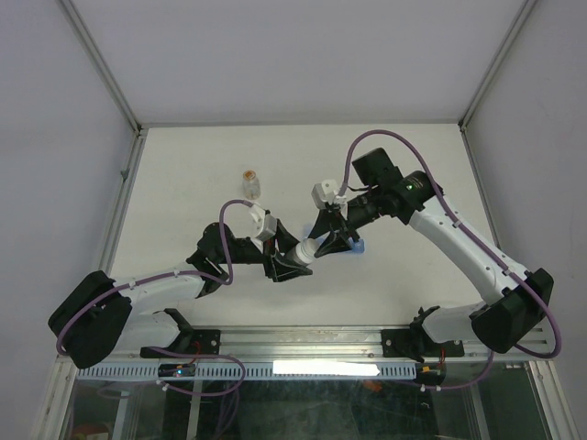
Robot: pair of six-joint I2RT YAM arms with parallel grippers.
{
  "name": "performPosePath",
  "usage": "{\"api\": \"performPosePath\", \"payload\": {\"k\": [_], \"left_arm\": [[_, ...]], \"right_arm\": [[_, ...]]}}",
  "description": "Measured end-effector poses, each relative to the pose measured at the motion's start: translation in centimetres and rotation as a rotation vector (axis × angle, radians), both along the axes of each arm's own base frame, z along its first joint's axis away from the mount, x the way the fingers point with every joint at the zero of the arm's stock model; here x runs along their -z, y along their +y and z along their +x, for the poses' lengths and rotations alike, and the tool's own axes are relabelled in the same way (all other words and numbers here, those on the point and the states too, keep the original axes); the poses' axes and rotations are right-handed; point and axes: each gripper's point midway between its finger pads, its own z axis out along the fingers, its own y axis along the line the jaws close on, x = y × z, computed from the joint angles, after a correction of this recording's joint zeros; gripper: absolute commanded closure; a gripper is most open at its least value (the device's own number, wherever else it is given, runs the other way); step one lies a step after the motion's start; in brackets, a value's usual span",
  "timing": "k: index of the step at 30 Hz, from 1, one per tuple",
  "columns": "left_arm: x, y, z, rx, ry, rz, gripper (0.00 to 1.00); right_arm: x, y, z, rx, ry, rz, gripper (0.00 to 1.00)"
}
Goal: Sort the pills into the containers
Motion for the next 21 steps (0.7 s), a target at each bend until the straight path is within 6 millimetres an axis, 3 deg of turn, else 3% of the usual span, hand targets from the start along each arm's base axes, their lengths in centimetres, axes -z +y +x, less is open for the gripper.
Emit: {"api": "performPosePath", "payload": {"k": [21], "left_arm": [[0.53, -0.03, 0.33, -0.017, 0.008, 0.014, 1.0]], "right_arm": [[0.85, 0.02, 0.44, 0.064, 0.043, -0.063, 0.78]]}}
